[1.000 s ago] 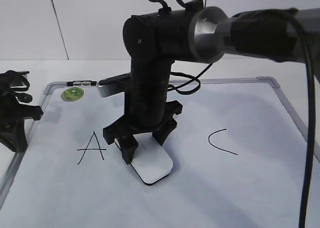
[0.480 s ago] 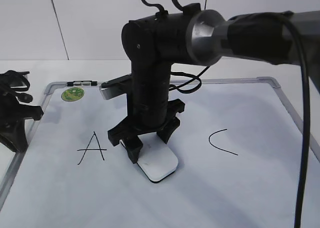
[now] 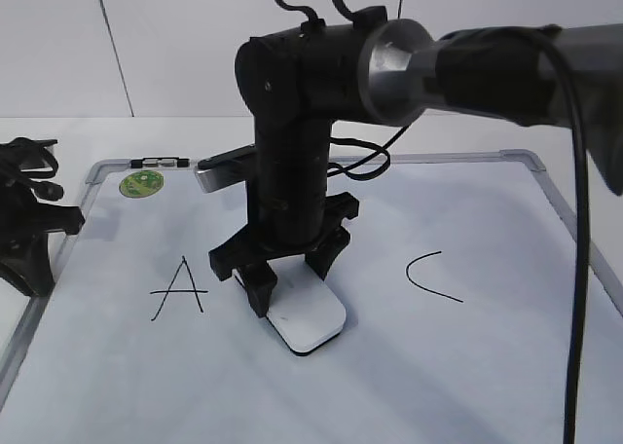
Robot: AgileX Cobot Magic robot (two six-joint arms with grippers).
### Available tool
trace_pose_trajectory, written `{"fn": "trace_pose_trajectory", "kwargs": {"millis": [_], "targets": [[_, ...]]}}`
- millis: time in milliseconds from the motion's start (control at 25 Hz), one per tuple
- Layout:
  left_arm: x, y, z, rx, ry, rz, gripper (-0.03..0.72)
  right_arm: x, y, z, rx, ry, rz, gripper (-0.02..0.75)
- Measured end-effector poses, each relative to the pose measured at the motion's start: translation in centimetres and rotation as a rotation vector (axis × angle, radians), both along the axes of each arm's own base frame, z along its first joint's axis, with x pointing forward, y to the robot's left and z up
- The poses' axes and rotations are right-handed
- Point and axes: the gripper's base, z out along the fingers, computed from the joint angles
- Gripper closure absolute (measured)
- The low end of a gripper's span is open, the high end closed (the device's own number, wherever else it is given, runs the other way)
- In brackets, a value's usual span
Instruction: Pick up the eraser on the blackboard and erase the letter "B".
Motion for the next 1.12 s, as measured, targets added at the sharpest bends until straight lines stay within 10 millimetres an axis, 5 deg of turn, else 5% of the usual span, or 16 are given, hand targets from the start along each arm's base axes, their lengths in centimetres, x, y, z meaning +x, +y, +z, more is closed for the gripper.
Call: {"fn": "trace_pose_trajectory", "kwargs": {"millis": [280,760,1120], "targets": [[0.0,0.0,0.0,0.0,0.0,0.0,0.65,1.5,-1.0,0.2,0.036,0.011,-0.064,0.215],[0.0,0.0,0.0,-0.003,0.0,0.003,0.65,5.6,-6.7,0.3,0.055,0.0,-0.23,0.215],[0.0,0.0,0.0,-0.005,0.0,0.004,0.65,6.2,-6.8,0.8,0.071,-0.011,-0.241,0.215]]}}
